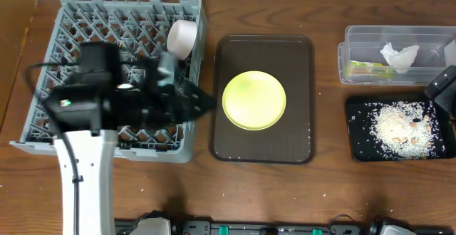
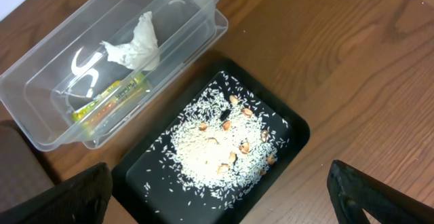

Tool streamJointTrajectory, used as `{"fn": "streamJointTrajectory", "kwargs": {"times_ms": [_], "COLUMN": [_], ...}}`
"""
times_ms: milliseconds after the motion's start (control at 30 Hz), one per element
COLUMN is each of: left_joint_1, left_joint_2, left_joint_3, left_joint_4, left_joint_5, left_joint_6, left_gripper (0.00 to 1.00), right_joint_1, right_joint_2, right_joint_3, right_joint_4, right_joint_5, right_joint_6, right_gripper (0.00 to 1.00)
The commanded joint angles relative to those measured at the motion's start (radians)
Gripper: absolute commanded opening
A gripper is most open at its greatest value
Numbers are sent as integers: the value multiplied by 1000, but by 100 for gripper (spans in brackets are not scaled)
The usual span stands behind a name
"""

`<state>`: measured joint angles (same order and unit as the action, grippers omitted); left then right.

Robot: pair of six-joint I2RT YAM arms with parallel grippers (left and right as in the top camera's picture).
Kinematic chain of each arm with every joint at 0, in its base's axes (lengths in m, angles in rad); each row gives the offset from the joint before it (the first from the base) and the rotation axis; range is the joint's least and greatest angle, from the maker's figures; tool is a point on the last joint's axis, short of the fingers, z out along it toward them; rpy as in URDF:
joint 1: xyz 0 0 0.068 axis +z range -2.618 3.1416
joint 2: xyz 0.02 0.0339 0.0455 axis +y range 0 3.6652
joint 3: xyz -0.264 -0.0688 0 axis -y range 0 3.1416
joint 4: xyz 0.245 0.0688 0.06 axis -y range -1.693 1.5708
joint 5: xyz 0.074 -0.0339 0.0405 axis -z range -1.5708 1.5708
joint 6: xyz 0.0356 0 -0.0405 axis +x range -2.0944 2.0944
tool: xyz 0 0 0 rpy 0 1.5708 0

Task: Sort waste into correct bins and load items into the dishwasher

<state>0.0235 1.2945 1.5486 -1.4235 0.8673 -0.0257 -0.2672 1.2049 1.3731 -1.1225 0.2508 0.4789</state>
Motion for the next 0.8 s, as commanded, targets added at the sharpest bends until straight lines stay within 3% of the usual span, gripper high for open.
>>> {"fn": "streamJointTrajectory", "kwargs": {"times_ms": [0, 167, 200, 233, 333, 567, 733, 767], "left_joint_1": [-138, -293, -333, -414, -604, -795, -853, -868], "left_joint_2": [0, 7, 14, 30, 85, 252, 393, 436], "left_joint_3": [3, 3, 3, 3, 4, 4, 4, 4], "left_joint_4": [53, 232, 253, 263, 263, 291, 356, 384], "left_joint_5": [38, -5, -87, -270, -551, -846, -993, -1017], "left_joint_6": [20, -79, -157, -266, -360, -425, -425, -431], "left_gripper": [95, 95, 95, 95, 95, 95, 83, 77], "right_joint_1": [-5, -5, -5, -5, -5, -5, -5, -5], "right_joint_2": [0, 0, 0, 0, 0, 0, 0, 0], "right_joint_3": [0, 0, 0, 0, 0, 0, 0, 0], "right_joint_4": [0, 0, 0, 0, 0, 0, 0, 0], "right_joint_5": [3, 3, 3, 3, 3, 3, 3, 3], "right_joint_6": [-5, -5, -5, -5, -5, -5, -5, -5], "right_gripper": [99, 99, 99, 99, 99, 99, 99, 99]}}
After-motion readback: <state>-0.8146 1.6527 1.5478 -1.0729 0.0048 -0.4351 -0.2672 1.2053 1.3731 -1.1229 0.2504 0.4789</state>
